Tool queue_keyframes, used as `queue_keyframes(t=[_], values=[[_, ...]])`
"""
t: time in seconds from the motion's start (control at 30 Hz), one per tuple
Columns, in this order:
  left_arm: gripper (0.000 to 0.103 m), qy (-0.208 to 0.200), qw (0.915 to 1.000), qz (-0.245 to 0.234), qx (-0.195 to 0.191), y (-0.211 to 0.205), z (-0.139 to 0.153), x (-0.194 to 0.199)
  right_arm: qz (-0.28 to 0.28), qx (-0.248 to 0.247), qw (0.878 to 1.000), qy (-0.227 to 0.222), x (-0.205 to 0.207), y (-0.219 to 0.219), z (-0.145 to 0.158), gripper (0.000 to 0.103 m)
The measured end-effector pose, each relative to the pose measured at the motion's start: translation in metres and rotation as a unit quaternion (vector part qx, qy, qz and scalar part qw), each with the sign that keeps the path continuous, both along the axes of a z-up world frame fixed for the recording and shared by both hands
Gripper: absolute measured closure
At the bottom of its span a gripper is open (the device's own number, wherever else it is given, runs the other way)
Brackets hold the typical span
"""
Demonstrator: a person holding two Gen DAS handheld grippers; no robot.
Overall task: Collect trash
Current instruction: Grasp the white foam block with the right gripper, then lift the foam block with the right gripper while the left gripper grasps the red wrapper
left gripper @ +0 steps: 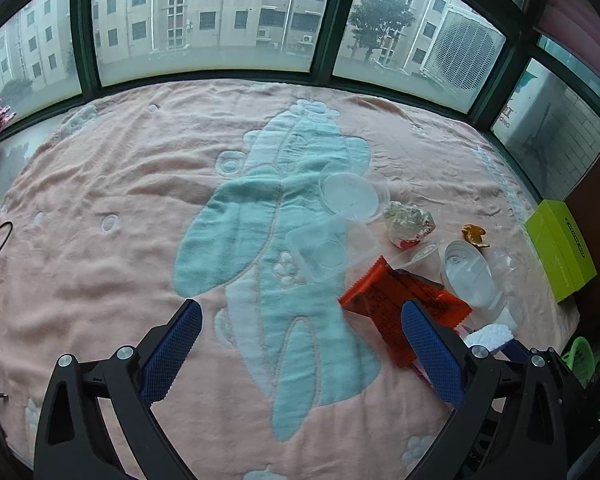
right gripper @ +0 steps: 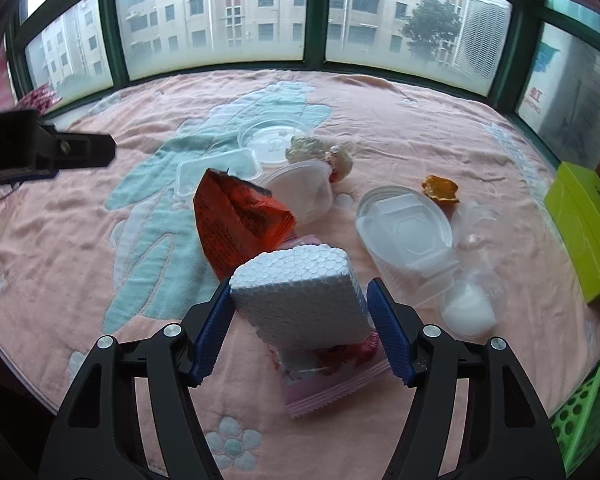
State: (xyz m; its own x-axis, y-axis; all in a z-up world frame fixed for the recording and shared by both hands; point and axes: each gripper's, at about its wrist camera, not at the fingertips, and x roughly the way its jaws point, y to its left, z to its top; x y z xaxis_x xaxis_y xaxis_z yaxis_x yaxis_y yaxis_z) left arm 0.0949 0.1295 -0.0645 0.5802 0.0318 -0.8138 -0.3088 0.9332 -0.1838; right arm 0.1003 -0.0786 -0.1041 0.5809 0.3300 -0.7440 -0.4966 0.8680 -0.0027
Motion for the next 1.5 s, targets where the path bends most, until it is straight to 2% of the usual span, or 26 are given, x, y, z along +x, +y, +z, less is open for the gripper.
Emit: queue_keyframes(t=[0.13,0.23,0.33,0.5,0.77,0.87,0.97,1.13,1.23,1.3,1.5], values=[[0.006,0.014,0.9994,-0.006,-0.032,-0.018,-0.007,0.013,-0.024,0.022,0.999,-0.002,-0.003,-0.022,0.013,0.036],[0.006,0.032,0.9968,0.002,-0.074,-0.025,-0.015,0.026,-0.045,0.033,0.998,-0.003,-0.006,-0.041,0.020,0.036],[0.006,0.052,0.9921,0.018,-0.112,-0.030,-0.027,0.039,-0.069,0.046,0.997,-0.001,-0.009,-0.064,0.025,0.036],[0.006,0.076,0.9837,0.048,-0.156,-0.034,-0.044,0.055,-0.098,0.057,0.994,0.004,-0.015,-0.093,0.024,0.036],[0.006,0.103,0.9769,0.088,-0.165,-0.043,-0.058,0.078,-0.122,0.073,0.990,0.015,-0.020,-0.120,0.018,0.036],[0.006,0.114,0.9755,0.107,-0.155,-0.044,-0.063,0.084,-0.128,0.077,0.989,0.019,-0.019,-0.126,0.017,0.036],[0.006,0.129,0.9689,0.125,-0.170,-0.041,-0.073,0.088,-0.134,0.079,0.988,0.021,-0.019,-0.132,0.015,0.036],[0.007,0.141,0.9642,0.137,-0.178,-0.043,-0.083,0.087,-0.144,0.082,0.986,0.027,-0.020,-0.143,0.013,0.036],[0.017,0.133,0.9624,0.135,-0.195,-0.042,-0.084,0.082,-0.151,0.084,0.985,0.026,-0.023,-0.148,0.015,0.036],[0.031,0.125,0.9604,0.130,-0.213,-0.042,-0.083,0.078,-0.155,0.086,0.984,0.025,-0.025,-0.152,0.016,0.036],[0.047,0.101,0.9652,0.108,-0.216,-0.047,-0.070,0.064,-0.172,0.093,0.981,0.020,-0.032,-0.164,0.021,0.036]])
